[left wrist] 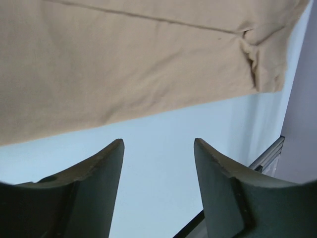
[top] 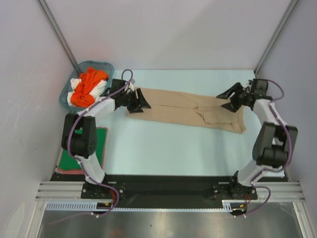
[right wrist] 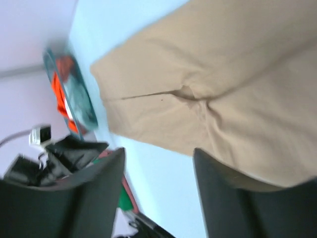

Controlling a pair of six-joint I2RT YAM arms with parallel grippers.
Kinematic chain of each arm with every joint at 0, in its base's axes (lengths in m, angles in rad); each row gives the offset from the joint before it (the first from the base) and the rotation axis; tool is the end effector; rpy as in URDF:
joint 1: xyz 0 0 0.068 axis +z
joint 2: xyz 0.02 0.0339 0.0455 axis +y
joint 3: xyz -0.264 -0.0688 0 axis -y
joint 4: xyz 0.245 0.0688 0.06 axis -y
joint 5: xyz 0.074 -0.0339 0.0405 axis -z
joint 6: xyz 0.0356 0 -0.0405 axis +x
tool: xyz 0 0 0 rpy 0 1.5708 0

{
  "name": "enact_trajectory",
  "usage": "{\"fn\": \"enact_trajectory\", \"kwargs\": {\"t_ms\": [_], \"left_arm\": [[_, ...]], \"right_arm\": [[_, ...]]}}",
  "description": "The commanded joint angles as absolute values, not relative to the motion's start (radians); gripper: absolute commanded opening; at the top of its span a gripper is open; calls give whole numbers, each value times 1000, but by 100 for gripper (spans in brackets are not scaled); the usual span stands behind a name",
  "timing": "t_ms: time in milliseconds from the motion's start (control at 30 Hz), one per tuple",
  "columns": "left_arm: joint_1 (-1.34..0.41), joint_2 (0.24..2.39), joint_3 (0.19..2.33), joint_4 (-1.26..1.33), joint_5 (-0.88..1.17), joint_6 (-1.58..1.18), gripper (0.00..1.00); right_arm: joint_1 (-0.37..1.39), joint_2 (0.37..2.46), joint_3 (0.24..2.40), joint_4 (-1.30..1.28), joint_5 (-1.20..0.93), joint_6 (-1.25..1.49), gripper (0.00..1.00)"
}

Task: Fold and stack the t-shirts
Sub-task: Fold the tshirt

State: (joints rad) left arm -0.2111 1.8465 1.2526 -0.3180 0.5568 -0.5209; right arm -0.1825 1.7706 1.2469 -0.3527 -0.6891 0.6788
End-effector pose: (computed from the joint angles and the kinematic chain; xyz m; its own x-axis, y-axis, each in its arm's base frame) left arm 0.3796 -0.1006 0.1977 -0.9166 -0.2357 -0.3231 0.0440 0.7437 -0.6671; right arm 0.3773 -0.0466 0.2237 -0.7514 0.6315 -0.1913 0.2721 0.5607 0.7821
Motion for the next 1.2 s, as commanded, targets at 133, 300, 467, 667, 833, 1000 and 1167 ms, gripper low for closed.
{"fn": "enact_trajectory", "kwargs": {"t_ms": [133,300,467,667,833,1000,1167], "left_arm": [[-219,1605,1212,-373,520,-508,68],[-221,1494,1083,-322,517,-554,68],[-221,1434,1032,-324,526,-542,66],[-218,1427,1016,-347,549,-511,64],[-218,1431,996,-339,560,-537,64],[-218,1445,1015,-362,490,-529,64],[-219,1486,1101,-379,440,-514,63]], "right_arm": [[-279,1332,855,-384,-367,940,73],[-347,1204,638,-272,-305,950,73],[-405,1219,542,-195,-282,881,79],[-462,1318,505,-112,-282,804,77],[-468,1362,468,44,-278,844,66],[-479,1488,505,109,-249,874,39],[-505,1583,670,121,-172,815,8]]}}
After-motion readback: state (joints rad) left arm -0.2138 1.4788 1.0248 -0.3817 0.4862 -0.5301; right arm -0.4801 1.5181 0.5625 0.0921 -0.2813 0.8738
